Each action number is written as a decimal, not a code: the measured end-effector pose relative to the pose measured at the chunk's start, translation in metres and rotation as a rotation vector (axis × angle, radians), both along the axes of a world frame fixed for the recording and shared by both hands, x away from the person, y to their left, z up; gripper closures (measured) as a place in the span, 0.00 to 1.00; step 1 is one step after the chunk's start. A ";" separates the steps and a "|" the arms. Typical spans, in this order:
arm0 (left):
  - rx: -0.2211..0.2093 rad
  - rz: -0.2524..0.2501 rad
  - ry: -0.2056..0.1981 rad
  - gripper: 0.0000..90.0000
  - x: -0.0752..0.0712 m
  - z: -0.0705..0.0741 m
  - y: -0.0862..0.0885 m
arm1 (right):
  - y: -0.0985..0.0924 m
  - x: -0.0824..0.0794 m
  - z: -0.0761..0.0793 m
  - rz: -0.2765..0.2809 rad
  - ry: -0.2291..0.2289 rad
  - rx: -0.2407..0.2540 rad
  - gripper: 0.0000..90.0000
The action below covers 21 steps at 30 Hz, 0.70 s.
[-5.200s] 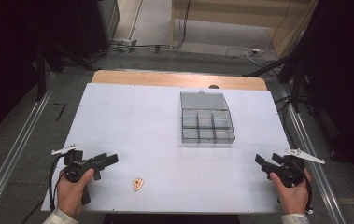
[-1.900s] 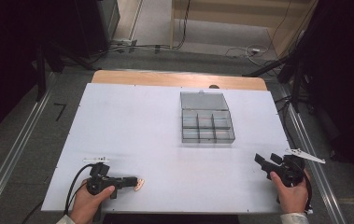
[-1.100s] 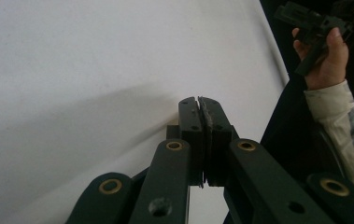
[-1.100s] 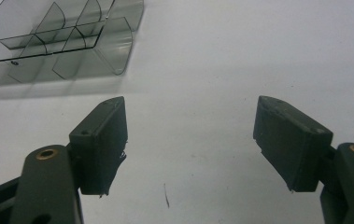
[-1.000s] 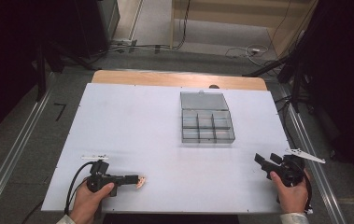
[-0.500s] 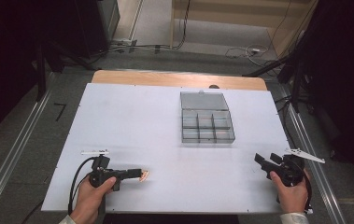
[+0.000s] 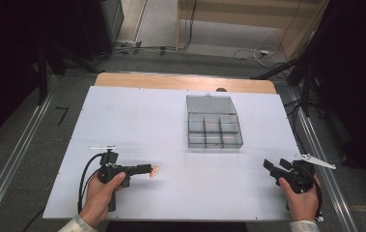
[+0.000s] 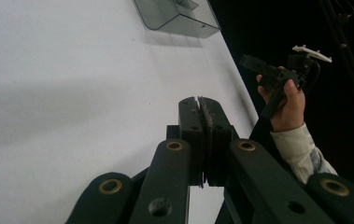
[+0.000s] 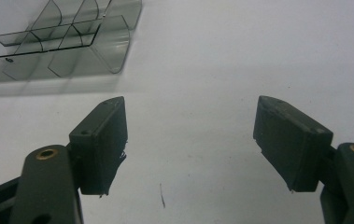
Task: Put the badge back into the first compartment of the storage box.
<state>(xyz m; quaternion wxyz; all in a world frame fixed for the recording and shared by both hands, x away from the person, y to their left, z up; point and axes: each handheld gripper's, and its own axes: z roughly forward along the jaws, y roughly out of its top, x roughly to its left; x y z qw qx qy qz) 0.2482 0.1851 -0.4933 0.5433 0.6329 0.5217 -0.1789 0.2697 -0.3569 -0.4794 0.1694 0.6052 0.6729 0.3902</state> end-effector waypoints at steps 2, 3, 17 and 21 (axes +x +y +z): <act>0.001 0.002 -0.001 1.00 0.001 0.000 -0.001 | 0.000 0.000 0.000 0.002 -0.003 0.002 0.27; 0.001 0.001 -0.002 1.00 0.002 0.001 -0.002 | 0.000 0.000 0.000 0.003 -0.002 0.003 0.27; 0.006 0.021 -0.014 1.00 0.015 0.005 -0.008 | 0.000 0.000 0.000 0.009 -0.002 -0.001 0.27; 0.001 0.029 -0.009 1.00 0.019 0.005 -0.008 | 0.000 0.000 0.000 0.012 0.000 -0.003 0.27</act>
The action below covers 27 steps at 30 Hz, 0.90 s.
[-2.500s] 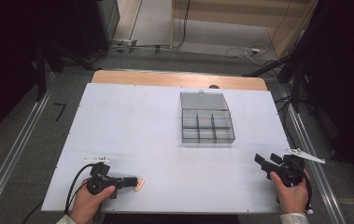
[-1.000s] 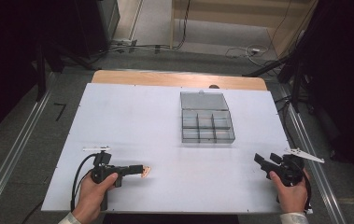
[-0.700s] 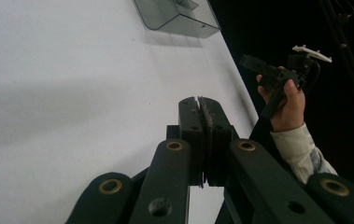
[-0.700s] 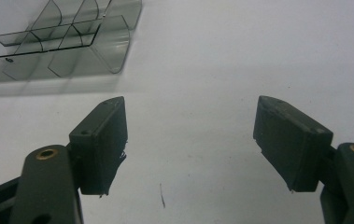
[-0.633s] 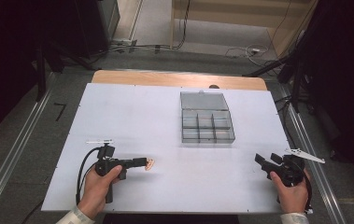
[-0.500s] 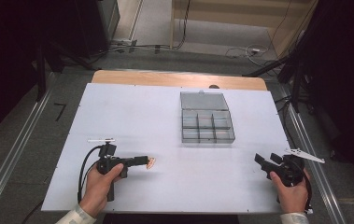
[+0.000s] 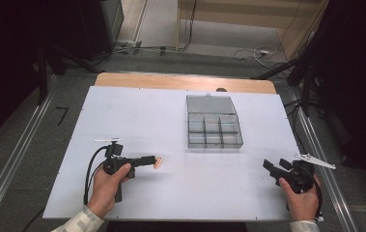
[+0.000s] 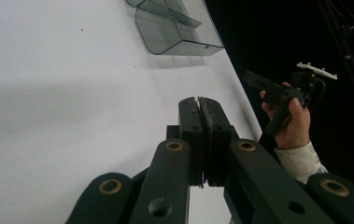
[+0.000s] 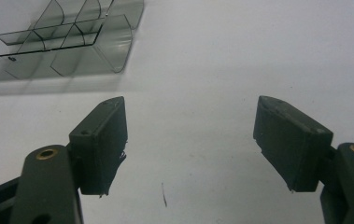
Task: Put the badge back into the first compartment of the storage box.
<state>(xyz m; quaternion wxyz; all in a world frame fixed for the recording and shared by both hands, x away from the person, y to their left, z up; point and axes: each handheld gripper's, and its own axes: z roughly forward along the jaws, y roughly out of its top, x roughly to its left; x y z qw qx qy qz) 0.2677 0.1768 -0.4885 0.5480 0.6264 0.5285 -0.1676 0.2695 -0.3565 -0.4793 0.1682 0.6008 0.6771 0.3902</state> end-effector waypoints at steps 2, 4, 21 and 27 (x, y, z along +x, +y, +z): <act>-0.003 0.002 0.000 1.00 0.003 0.000 -0.001 | 0.000 0.000 0.000 0.000 0.001 0.000 0.27; -0.009 0.003 0.006 1.00 0.004 0.001 -0.002 | 0.000 0.000 0.000 0.000 0.003 0.002 0.27; -0.028 0.023 0.005 1.00 0.019 0.005 -0.006 | 0.002 0.001 0.000 -0.001 0.005 0.009 0.27; -0.032 0.023 0.005 1.00 0.026 0.006 -0.010 | 0.002 0.000 0.000 0.002 0.005 0.011 0.27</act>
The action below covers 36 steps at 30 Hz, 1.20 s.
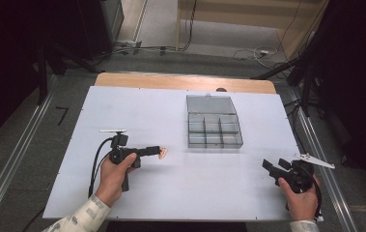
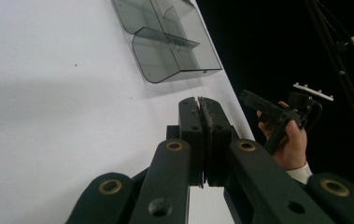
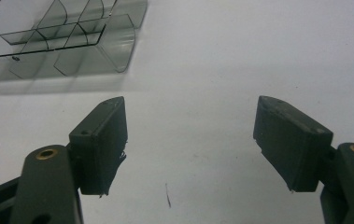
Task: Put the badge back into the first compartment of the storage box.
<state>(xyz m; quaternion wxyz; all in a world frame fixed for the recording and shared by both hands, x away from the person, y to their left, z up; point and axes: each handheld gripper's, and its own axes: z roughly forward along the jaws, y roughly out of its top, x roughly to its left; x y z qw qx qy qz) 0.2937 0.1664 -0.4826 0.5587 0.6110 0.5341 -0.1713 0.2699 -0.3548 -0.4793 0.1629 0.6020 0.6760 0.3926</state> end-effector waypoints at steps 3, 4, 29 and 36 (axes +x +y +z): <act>0.006 0.000 -0.002 1.00 0.003 0.000 -0.001 | 0.000 0.000 0.000 0.001 0.000 0.003 0.27; 0.005 0.007 -0.001 1.00 0.005 0.000 -0.002 | 0.000 0.001 0.000 0.004 0.000 0.004 0.27; 0.011 0.008 -0.027 1.00 0.028 0.001 -0.020 | 0.000 0.002 0.000 0.011 -0.005 0.002 0.27; 0.015 0.014 -0.021 1.00 0.035 -0.001 -0.025 | -0.001 0.001 0.000 0.006 -0.003 0.006 0.27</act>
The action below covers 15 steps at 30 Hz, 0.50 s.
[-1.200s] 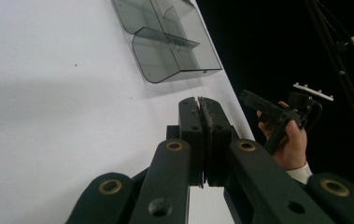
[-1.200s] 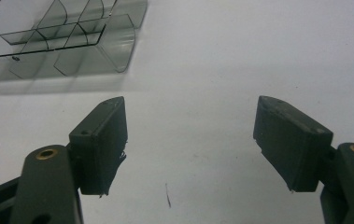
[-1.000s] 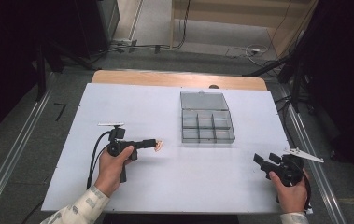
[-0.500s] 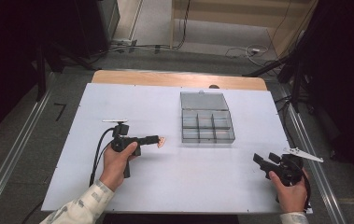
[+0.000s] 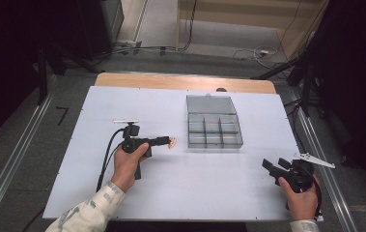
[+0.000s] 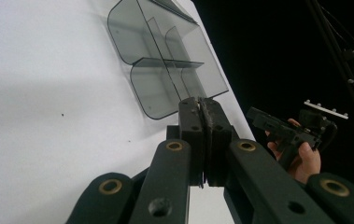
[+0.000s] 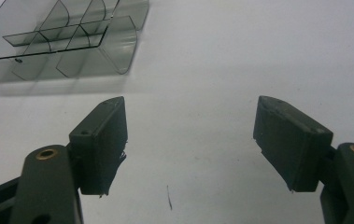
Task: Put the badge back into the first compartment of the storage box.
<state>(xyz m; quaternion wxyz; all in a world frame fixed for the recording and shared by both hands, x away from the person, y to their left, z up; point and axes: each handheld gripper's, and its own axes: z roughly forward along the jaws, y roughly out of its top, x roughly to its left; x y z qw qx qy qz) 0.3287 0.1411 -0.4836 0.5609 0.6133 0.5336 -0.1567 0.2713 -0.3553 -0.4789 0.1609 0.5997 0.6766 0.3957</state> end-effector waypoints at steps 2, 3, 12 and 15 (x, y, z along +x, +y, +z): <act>-0.002 0.002 -0.001 1.00 0.002 0.000 -0.002 | 0.000 0.000 0.000 0.000 0.000 0.000 0.27; -0.001 0.002 0.001 1.00 0.003 0.000 -0.002 | 0.000 0.000 0.000 0.000 0.000 0.000 0.27; -0.003 0.009 -0.002 1.00 0.013 0.003 -0.008 | 0.001 0.000 0.000 0.003 0.009 -0.007 0.27; -0.005 0.013 -0.002 1.00 0.015 0.004 -0.011 | 0.001 0.000 -0.001 0.007 0.005 -0.010 0.27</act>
